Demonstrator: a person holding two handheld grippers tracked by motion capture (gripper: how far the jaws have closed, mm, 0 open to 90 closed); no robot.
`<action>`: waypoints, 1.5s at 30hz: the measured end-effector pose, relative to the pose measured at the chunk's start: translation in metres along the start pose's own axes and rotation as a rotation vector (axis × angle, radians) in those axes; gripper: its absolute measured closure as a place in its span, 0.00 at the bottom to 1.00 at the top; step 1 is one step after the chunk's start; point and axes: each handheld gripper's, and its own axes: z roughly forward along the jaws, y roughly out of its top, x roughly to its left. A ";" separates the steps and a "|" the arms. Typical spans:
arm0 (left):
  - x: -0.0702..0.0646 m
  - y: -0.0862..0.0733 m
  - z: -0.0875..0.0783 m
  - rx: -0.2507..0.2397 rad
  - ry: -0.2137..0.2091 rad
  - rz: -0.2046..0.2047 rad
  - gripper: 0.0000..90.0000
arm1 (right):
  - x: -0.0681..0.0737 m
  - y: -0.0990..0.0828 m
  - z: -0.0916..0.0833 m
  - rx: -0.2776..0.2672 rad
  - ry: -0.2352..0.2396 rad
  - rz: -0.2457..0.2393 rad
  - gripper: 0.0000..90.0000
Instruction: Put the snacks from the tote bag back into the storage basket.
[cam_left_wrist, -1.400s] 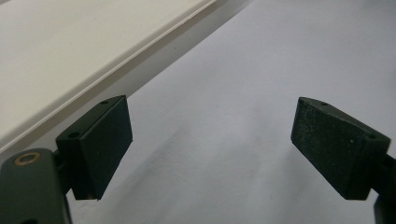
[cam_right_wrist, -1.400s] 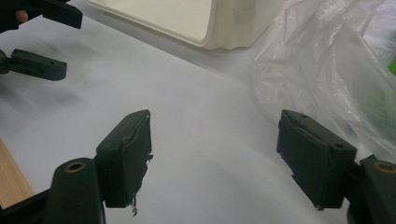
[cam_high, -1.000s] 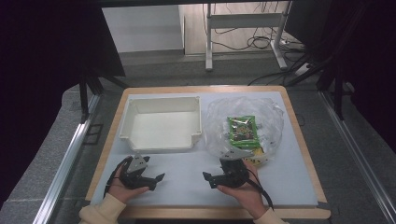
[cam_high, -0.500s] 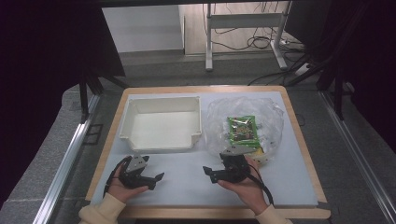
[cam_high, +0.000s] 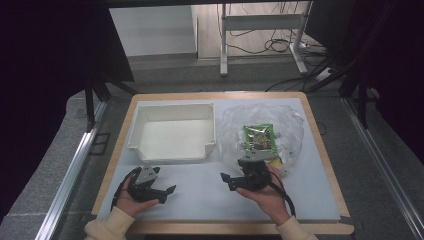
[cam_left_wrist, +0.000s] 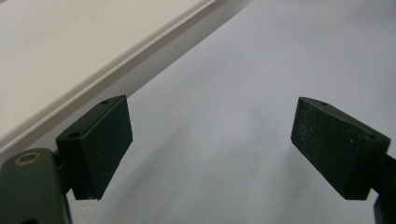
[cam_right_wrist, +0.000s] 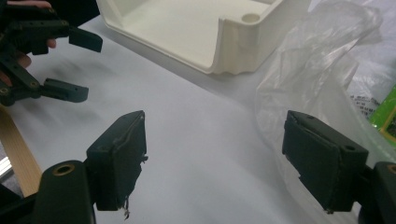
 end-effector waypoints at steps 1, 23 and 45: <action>0.000 0.000 0.000 0.001 0.000 -0.001 0.14 | -0.001 0.001 -0.001 -0.002 -0.002 0.003 0.25; 0.000 0.000 0.001 0.011 0.001 0.008 0.14 | -0.014 0.024 -0.020 -0.046 -0.035 0.011 0.27; -0.001 0.000 0.001 -0.001 -0.019 0.016 0.13 | -0.030 0.048 -0.021 -0.061 -0.060 0.042 0.29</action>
